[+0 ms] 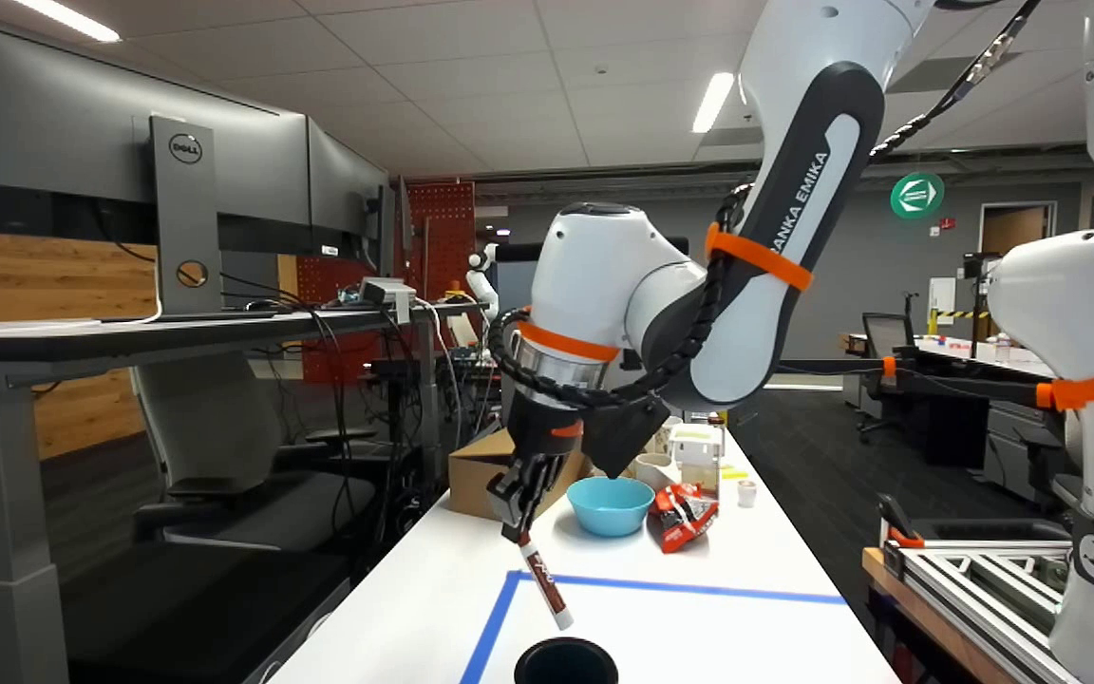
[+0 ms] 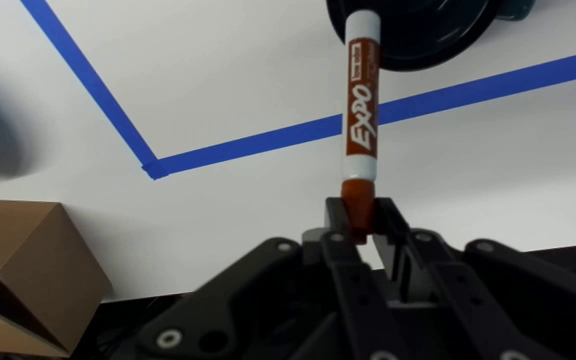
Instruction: Take the marker out of the cup
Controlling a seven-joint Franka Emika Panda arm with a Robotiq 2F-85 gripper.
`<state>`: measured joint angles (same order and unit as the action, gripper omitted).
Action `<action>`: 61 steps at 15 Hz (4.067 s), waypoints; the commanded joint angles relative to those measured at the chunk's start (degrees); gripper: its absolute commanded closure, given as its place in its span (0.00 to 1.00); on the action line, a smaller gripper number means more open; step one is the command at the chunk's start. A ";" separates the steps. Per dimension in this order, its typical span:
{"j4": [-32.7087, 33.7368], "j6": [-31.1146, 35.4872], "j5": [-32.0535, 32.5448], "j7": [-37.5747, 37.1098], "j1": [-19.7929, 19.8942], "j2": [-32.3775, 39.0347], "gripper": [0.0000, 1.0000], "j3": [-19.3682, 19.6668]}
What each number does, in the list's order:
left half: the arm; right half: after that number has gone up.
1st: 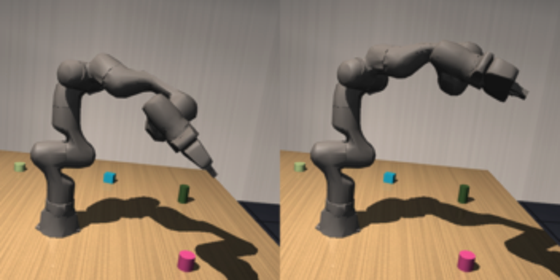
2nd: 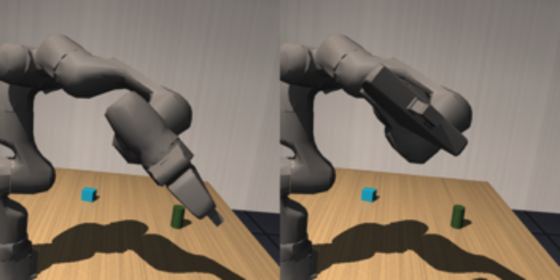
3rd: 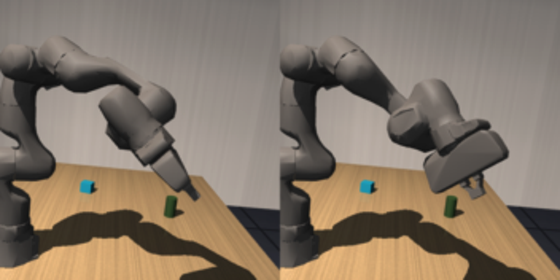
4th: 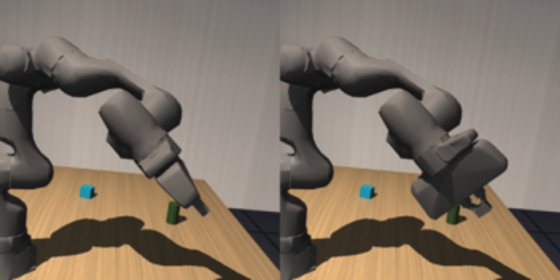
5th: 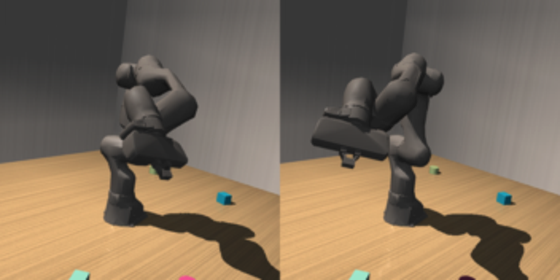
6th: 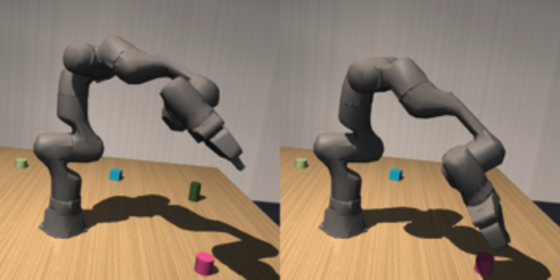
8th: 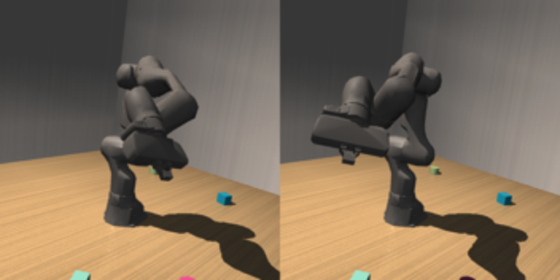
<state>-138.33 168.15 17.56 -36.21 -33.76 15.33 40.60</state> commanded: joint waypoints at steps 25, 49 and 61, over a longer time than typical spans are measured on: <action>0.29 2.68 -7.23 6.76 21.98 8.69 0.95 -14.71; 14.19 6.72 -17.88 18.61 32.60 22.72 0.04 -23.75; -4.60 9.57 -14.42 9.50 7.05 1.84 0.00 -3.38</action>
<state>-134.24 176.79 0.93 -22.30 -16.05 25.25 27.92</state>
